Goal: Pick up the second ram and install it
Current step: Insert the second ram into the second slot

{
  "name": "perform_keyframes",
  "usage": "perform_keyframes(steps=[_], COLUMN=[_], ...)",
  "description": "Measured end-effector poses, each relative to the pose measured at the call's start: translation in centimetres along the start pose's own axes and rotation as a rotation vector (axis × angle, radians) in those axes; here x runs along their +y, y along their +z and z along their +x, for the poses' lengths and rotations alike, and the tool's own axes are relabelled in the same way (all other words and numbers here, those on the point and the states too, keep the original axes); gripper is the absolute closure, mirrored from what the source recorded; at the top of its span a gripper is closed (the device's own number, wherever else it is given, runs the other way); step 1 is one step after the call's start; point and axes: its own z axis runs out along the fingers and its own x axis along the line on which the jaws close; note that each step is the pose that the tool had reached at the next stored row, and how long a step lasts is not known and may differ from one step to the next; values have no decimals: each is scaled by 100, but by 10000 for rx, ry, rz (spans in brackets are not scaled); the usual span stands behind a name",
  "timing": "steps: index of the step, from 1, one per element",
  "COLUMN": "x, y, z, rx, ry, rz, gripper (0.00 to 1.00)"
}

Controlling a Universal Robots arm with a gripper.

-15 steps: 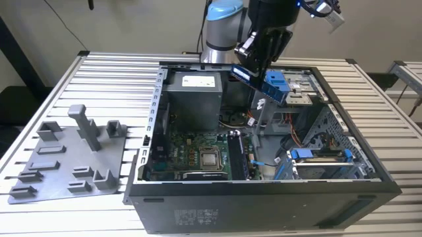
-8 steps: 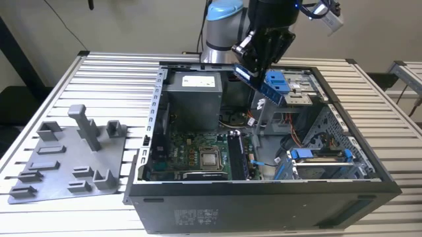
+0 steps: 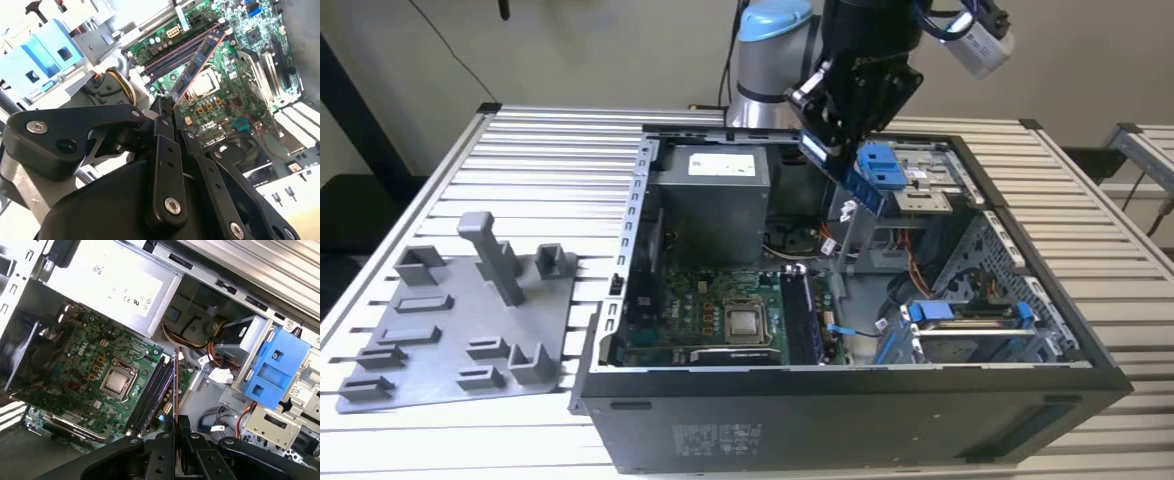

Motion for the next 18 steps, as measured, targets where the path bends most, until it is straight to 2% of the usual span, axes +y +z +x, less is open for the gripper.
perform_keyframes(steps=[18], x=[1], y=[46], z=[1], rx=[40], ry=[2858], rz=[67], gripper=[86])
